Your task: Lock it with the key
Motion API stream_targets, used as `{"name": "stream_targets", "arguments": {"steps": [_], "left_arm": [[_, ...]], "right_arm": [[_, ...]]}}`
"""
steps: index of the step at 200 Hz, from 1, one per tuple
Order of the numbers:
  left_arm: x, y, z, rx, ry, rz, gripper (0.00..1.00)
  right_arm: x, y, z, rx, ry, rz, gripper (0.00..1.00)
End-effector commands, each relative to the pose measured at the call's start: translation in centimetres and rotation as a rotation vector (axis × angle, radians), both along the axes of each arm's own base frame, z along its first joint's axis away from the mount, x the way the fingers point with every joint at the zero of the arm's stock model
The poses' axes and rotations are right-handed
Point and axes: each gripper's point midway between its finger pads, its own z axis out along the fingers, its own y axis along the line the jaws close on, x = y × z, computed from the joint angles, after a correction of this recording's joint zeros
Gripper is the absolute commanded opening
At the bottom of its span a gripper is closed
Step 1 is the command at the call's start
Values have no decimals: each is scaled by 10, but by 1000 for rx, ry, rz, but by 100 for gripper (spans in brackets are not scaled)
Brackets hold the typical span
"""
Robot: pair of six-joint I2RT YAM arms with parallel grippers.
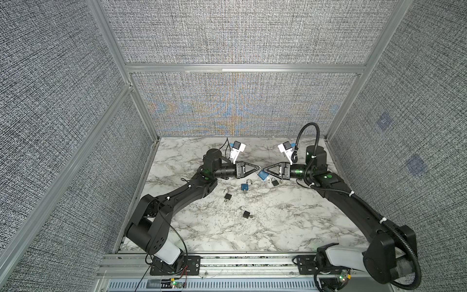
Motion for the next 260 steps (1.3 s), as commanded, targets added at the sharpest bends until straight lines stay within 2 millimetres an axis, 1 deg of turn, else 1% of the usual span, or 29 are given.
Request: {"name": "stream_targets", "arguments": {"steps": [1,38,40,43,83,129,176,203,260], "left_arm": [[4,4,15,-39,-30,18,0],[5,6,23,-62,-19,17,0],[5,6,23,-63,-19,16,0],[5,6,23,-65,-16,16,0],[4,6,28,-92,-3,-1,0],[5,6,28,-97,3,0,0],[9,10,27,-96,8,21,0],[10,12,27,-100,11,30,0],[15,20,29,-124,21,47,0]], "right_arm": [[-5,1,8,37,-26,27,44],[-8,1,9,48,-25,44,42],[-10,1,0,43,-5,44,41],[-11,1,-3,42,4,46,41],[-9,2,-6,47,8,50,34],[-10,1,-6,51,9,54,15],[-11,1,-6,51,12,53,11],[-11,1,-5,52,10,50,0],[-12,1,-7,52,18,48,0]]}}
